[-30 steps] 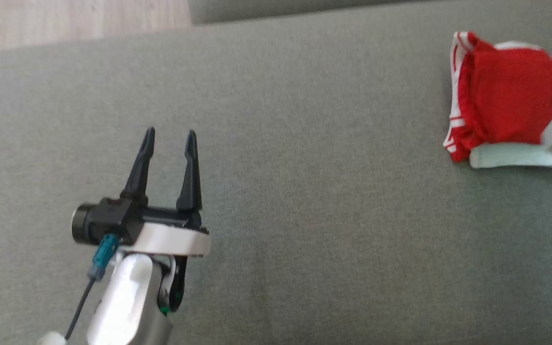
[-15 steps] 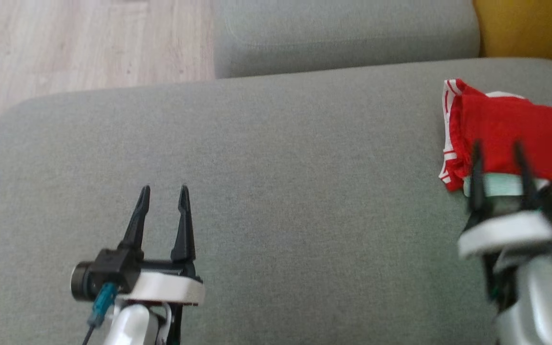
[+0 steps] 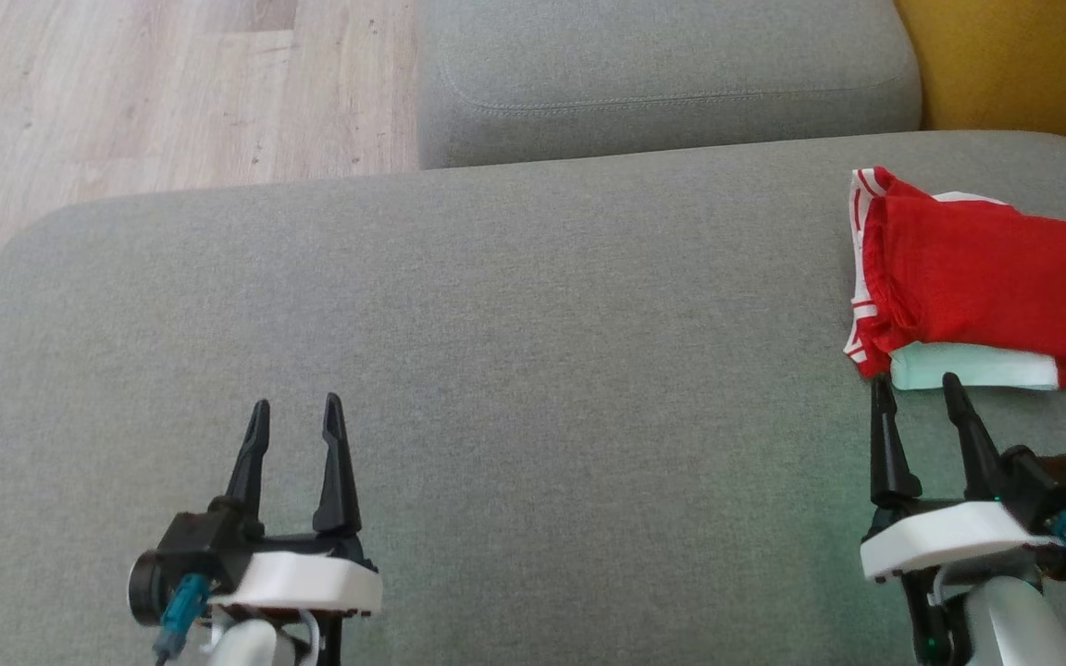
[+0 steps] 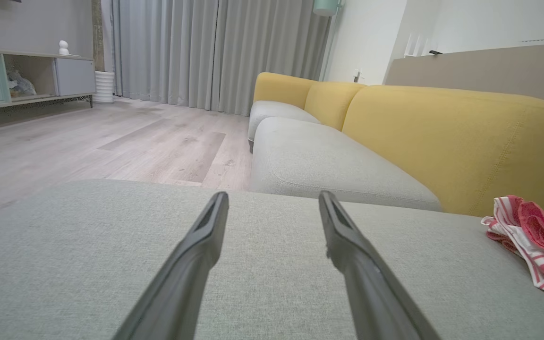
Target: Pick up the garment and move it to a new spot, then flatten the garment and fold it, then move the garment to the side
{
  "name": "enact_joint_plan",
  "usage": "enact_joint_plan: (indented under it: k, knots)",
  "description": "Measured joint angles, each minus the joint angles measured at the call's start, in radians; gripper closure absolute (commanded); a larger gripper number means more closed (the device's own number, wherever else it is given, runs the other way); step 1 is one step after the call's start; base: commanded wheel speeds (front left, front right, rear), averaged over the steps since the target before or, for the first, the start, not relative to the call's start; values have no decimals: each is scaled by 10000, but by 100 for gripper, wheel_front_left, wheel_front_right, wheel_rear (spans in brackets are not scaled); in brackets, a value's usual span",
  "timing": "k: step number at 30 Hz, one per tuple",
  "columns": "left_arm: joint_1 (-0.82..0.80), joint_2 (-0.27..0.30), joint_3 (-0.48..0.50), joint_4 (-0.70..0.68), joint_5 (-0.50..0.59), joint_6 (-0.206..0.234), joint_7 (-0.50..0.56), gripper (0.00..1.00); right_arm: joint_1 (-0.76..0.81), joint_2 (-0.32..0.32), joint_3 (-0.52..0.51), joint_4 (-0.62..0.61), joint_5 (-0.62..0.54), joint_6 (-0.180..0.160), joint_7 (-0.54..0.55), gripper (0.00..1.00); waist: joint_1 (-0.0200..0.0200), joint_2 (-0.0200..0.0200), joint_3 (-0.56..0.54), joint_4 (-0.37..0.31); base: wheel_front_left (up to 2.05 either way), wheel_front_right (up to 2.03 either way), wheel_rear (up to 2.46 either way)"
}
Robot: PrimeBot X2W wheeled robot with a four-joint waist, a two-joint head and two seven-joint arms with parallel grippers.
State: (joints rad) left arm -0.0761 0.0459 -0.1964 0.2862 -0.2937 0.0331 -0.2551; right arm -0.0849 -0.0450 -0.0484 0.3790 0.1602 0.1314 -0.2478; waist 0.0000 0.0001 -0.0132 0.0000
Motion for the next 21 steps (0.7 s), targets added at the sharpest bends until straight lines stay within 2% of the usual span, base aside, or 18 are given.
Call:
enact_joint_plan:
  k: [21]
  knots:
    - [53, 0, 86, -17, -546, -242, 0, 0, 174, 0, 111, -426, 88, 0, -2, 0, 0, 0, 9, -21, 0, 0, 0]
